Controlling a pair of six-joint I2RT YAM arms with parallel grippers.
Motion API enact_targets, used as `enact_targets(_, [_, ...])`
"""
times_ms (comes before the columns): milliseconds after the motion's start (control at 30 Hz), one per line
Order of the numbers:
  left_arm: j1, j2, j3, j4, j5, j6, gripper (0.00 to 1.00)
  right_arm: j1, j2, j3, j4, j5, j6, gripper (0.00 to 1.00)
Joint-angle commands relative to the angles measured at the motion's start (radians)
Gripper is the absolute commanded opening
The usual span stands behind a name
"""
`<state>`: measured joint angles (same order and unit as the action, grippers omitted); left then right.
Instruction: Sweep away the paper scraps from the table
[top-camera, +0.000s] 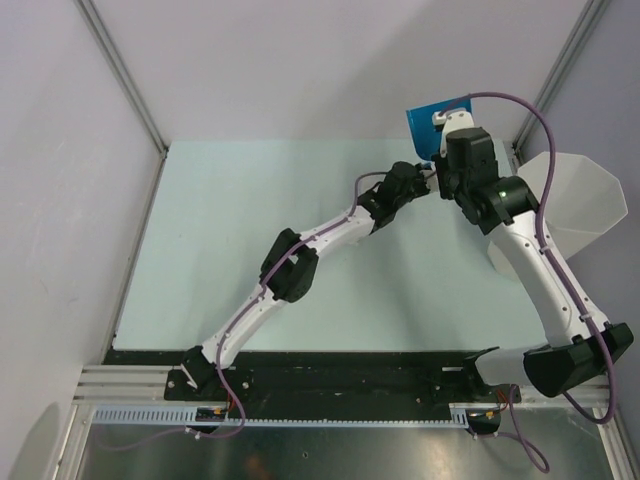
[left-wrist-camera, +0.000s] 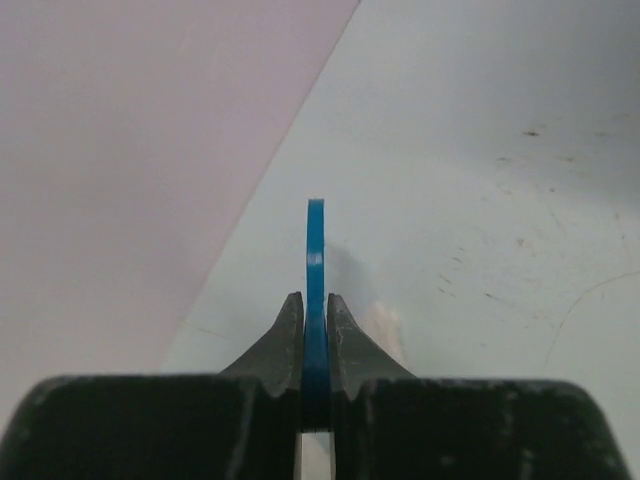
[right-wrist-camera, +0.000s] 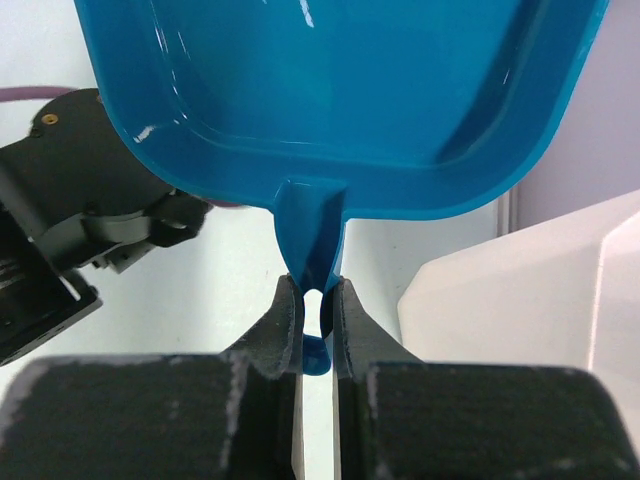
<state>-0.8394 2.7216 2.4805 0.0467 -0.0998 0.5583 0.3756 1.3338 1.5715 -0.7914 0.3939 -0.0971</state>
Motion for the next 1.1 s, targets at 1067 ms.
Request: enact_targets(1067, [0.089, -0.726, -0.440, -0.717, 0.453, -0.012, 0.00, 0.126, -0.105, -0.188, 0.020, 0.042, 0.152, 0.00])
